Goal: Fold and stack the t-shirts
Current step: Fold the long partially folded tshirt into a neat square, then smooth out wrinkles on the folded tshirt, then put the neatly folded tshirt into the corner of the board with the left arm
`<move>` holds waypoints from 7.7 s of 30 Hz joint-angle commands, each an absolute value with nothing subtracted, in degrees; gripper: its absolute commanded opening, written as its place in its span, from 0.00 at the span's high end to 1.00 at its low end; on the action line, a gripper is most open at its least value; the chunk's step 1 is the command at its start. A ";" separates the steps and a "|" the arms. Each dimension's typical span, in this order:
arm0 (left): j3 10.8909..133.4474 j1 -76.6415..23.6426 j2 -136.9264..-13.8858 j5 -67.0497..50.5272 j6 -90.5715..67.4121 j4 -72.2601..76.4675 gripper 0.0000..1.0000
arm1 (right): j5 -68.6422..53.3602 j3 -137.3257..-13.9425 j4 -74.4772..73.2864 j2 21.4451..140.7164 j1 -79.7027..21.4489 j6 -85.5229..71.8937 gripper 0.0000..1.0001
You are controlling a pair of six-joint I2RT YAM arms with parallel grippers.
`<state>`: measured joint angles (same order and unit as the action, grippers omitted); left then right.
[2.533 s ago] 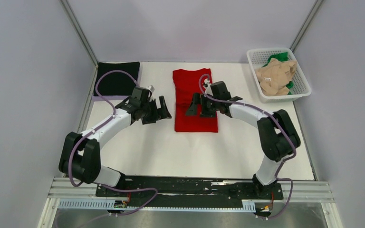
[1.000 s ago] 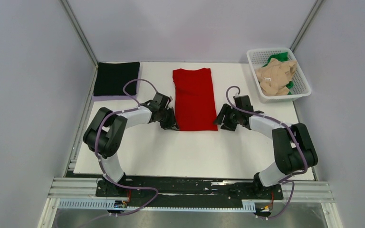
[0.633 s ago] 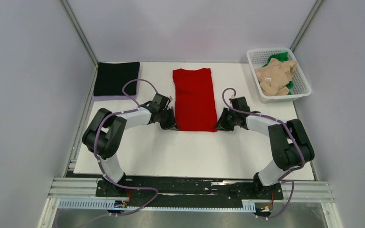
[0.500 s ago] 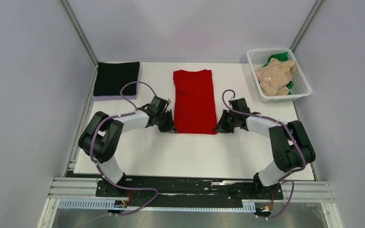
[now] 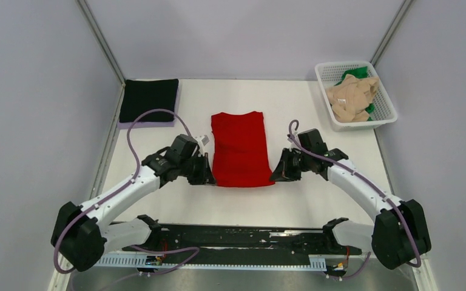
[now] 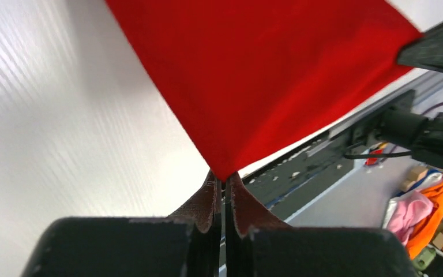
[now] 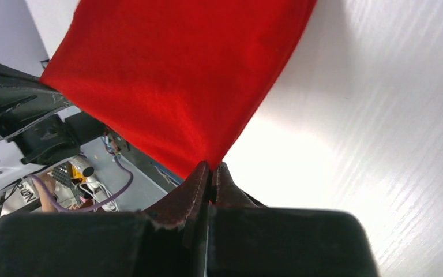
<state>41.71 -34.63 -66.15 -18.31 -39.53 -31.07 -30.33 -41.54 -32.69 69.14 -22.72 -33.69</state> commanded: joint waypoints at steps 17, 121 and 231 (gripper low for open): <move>71.49 -20.56 -87.63 -14.58 -33.54 -21.25 1.00 | -30.76 -76.10 -28.83 92.10 -14.04 -30.59 1.00; 59.27 -20.98 -97.56 -15.84 -35.61 -20.00 0.00 | -33.14 -51.41 -1.18 102.04 -19.92 -37.25 0.00; 124.54 -2.33 -128.78 39.15 12.29 -25.96 0.96 | 7.91 -40.99 -19.78 69.65 -9.66 -26.98 0.00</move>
<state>120.99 -4.67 -125.12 40.10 14.09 -29.63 5.32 -38.33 -19.73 69.25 -10.02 -26.92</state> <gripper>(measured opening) 0.029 0.998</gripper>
